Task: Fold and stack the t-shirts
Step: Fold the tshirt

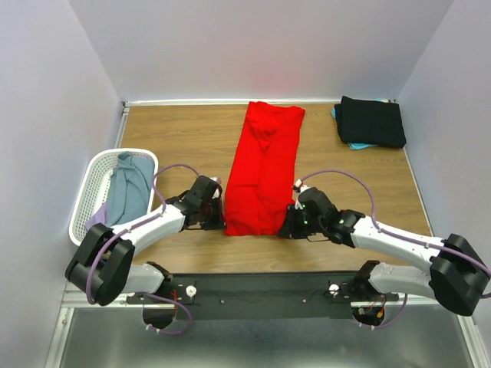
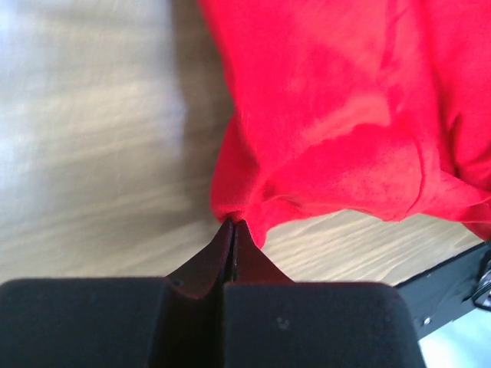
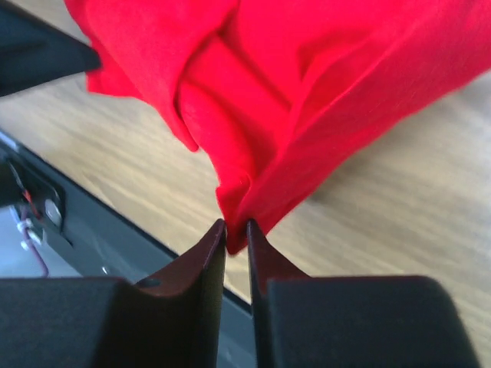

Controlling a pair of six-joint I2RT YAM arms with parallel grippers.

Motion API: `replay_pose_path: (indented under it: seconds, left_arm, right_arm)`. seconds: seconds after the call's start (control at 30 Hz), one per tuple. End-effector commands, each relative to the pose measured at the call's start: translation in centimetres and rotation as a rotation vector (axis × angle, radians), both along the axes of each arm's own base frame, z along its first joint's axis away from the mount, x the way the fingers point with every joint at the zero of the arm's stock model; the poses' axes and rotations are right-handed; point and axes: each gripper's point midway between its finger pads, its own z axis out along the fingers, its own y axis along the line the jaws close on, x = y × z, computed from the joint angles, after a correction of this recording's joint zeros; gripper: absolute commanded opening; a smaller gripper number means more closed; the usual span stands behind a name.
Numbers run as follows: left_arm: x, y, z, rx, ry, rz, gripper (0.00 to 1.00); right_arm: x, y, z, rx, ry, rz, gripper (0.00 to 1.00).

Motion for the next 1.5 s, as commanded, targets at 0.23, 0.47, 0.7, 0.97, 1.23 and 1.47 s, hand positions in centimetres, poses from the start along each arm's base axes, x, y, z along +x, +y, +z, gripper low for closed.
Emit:
replay_pose_path:
  seconds: [0.23, 0.47, 0.7, 0.97, 1.23, 1.47]
  left_arm:
    - [-1.1, 1.7, 2.9, 0.074, 0.032, 0.016, 0.16]
    - [0.4, 3.1, 4.7, 0.158, -0.037, 0.024, 0.25]
    - [1.8, -0.8, 7.4, 0.017, -0.135, -0.075, 0.21]
    - [0.8, -8.1, 6.9, -0.006, -0.203, -0.201, 0.21]
    - [-1.1, -9.3, 3.8, 0.110, -0.226, -0.286, 0.24]
    - [-2.9, -9.9, 1.0, 0.203, -0.211, -0.335, 0.32]
  right_arm:
    - [-2.7, -1.1, -0.1, -0.014, 0.015, 0.023, 0.51]
    - [0.3, -5.6, 0.7, -0.175, -0.071, -0.251, 0.57]
    - [3.5, -9.2, 0.6, -0.333, -0.085, -0.477, 0.55]
    - [5.6, -11.8, -1.3, -0.404, -0.047, -0.566, 0.55]
    - [5.9, -10.6, -2.6, -0.360, -0.019, -0.555, 0.54]
    - [6.3, -10.1, -3.2, -0.351, -0.014, -0.556, 0.54]
